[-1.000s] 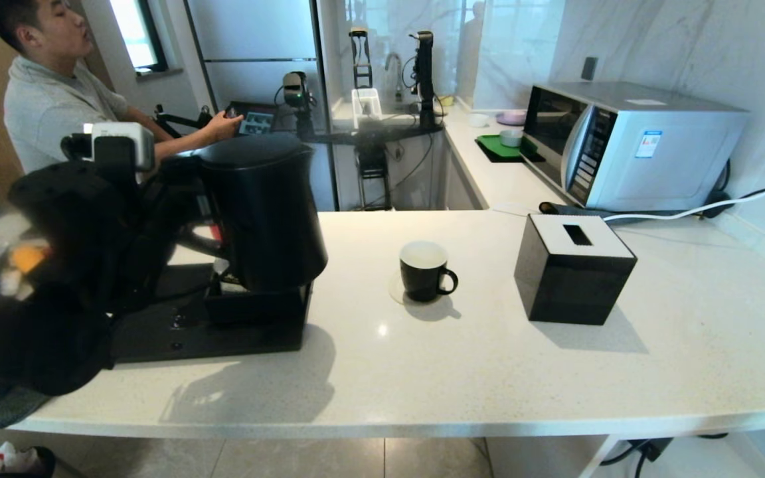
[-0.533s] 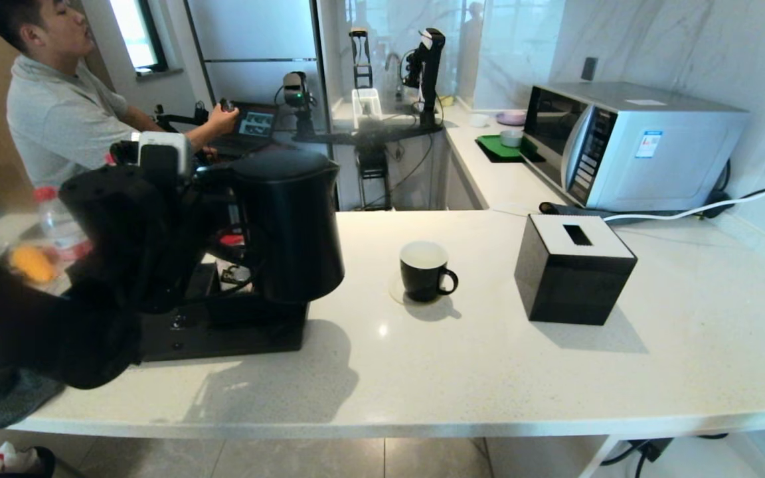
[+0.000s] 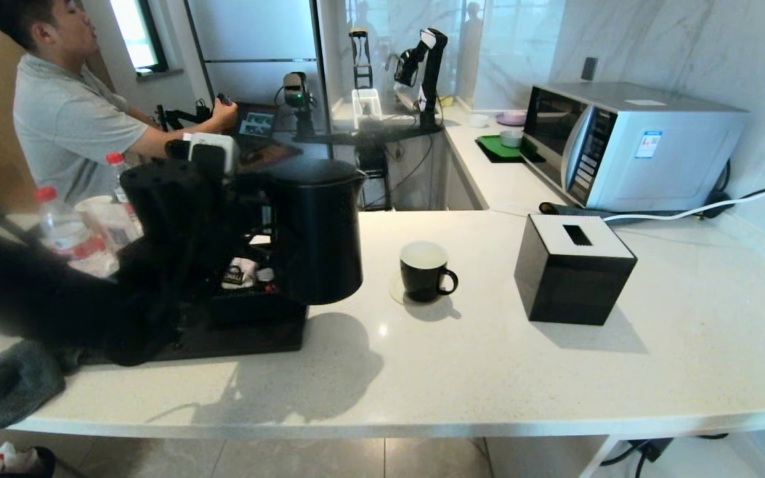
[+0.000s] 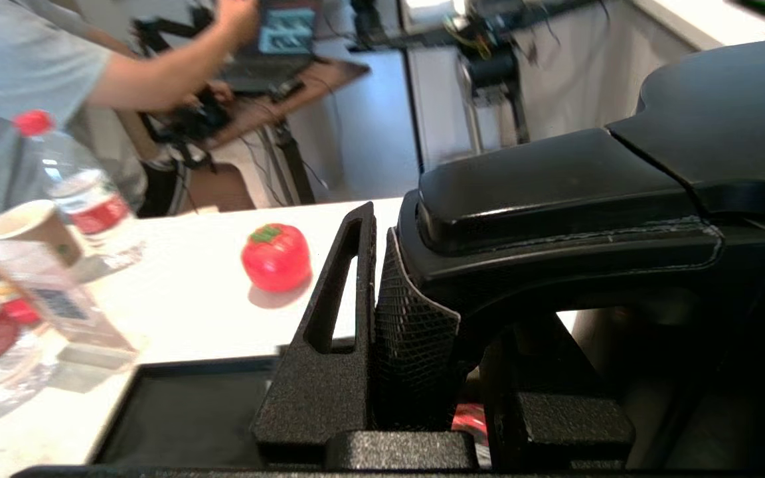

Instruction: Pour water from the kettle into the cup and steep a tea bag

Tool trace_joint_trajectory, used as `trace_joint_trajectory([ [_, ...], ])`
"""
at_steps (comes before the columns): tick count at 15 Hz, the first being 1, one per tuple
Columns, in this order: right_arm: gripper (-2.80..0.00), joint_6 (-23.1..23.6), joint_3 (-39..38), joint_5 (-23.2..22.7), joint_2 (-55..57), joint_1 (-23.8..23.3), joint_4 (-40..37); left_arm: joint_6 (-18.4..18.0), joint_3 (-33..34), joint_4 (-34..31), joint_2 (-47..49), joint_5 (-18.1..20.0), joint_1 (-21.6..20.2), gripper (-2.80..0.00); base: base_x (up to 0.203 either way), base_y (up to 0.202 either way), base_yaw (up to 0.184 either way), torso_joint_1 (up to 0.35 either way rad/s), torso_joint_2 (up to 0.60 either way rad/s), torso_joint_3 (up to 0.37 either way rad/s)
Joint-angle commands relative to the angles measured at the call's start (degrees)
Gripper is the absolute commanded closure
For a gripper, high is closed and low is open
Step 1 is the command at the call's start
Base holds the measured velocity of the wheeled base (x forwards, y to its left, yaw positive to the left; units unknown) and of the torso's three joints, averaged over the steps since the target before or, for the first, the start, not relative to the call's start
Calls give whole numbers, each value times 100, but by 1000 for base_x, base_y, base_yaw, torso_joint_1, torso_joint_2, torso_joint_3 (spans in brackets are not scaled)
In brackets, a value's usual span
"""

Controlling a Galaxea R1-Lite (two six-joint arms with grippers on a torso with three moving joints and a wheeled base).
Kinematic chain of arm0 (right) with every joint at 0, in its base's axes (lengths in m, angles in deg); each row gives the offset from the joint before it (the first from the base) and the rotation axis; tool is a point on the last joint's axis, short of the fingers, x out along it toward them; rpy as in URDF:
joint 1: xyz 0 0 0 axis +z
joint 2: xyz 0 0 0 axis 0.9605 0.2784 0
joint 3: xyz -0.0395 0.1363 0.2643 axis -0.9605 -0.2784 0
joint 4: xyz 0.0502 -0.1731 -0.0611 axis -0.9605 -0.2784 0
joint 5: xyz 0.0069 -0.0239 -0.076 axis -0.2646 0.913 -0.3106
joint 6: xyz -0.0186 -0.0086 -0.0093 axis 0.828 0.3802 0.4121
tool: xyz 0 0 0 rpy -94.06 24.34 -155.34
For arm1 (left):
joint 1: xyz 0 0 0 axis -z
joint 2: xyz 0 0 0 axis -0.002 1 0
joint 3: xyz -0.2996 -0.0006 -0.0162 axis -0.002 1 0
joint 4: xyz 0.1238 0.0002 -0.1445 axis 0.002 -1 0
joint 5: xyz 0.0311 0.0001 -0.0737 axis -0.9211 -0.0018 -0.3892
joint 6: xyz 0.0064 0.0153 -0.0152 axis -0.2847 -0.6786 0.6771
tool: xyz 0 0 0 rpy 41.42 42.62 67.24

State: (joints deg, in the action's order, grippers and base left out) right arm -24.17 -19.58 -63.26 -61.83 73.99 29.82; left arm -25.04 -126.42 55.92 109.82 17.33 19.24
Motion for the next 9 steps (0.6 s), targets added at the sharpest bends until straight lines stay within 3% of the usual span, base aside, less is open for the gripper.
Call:
trace_joint_trajectory([
  [1, 0, 1, -1, 1, 7, 2, 0, 3, -182, -144, 144, -22, 116, 0, 0, 0, 0, 0, 0, 0],
  [6, 0, 1, -1, 1, 7, 2, 0, -11, -464, -588, 280, -24, 186, 0, 0, 0, 0, 0, 0, 0],
  [9, 0, 1, -1, 1, 7, 2, 0, -243, -609, -710, 346, -22, 191, 0, 0, 0, 0, 0, 0, 0],
])
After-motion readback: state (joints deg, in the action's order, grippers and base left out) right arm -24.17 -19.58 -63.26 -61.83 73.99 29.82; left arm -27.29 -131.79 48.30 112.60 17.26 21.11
